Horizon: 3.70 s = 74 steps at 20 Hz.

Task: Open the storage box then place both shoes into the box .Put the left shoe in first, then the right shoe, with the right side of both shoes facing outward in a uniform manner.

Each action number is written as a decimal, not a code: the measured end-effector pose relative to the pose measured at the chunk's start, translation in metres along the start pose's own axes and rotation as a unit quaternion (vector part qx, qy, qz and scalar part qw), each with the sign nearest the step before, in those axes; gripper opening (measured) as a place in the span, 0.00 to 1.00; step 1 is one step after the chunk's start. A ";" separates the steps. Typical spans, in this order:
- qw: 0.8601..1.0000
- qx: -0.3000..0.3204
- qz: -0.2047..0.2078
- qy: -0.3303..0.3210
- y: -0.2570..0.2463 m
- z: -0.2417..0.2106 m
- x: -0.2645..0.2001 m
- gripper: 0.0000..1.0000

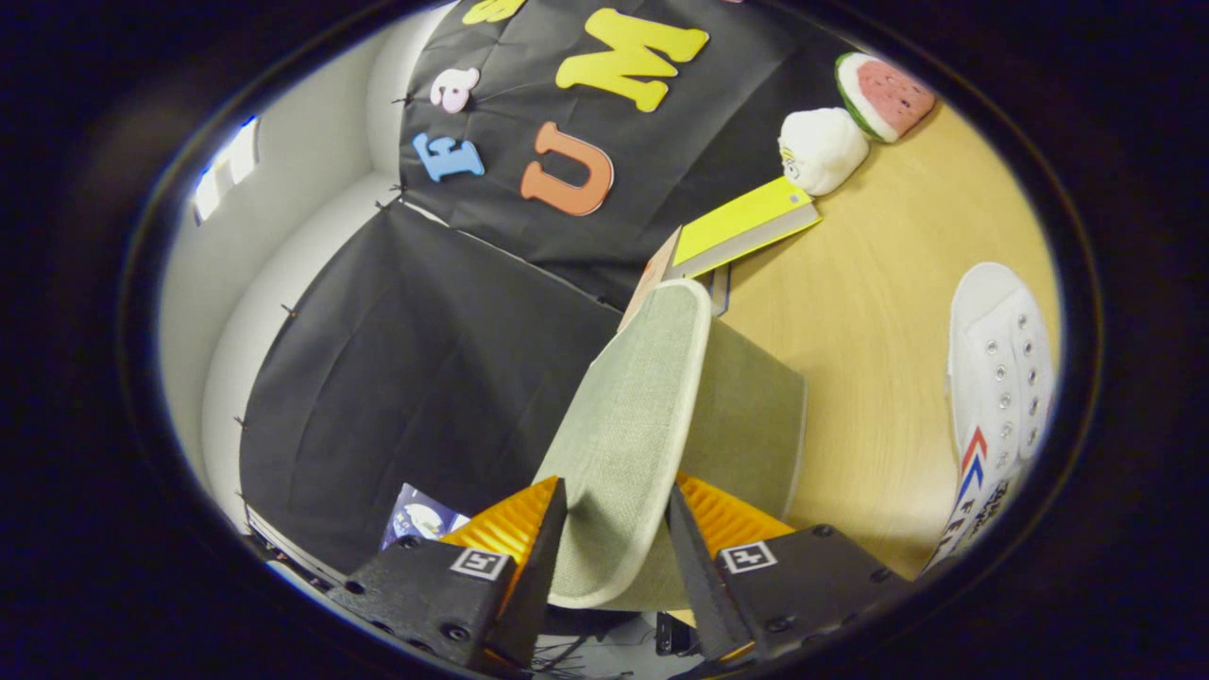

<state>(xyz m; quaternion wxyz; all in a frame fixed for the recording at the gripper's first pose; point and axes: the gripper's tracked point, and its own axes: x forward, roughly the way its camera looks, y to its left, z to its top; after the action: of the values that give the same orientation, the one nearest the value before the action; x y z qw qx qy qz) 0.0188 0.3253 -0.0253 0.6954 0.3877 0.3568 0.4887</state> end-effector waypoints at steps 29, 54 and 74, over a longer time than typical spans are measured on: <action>0.935 -0.346 -0.075 -0.017 0.246 -0.006 0.156 0.57; 0.834 -0.438 -0.253 -0.221 0.168 0.064 -0.005 1.00; 0.857 -0.181 -0.479 0.060 -0.123 0.036 -0.163 1.00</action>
<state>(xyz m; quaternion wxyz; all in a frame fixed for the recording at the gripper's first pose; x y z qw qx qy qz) 0.0565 0.1350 -0.0991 0.8787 0.0064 0.4450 0.1730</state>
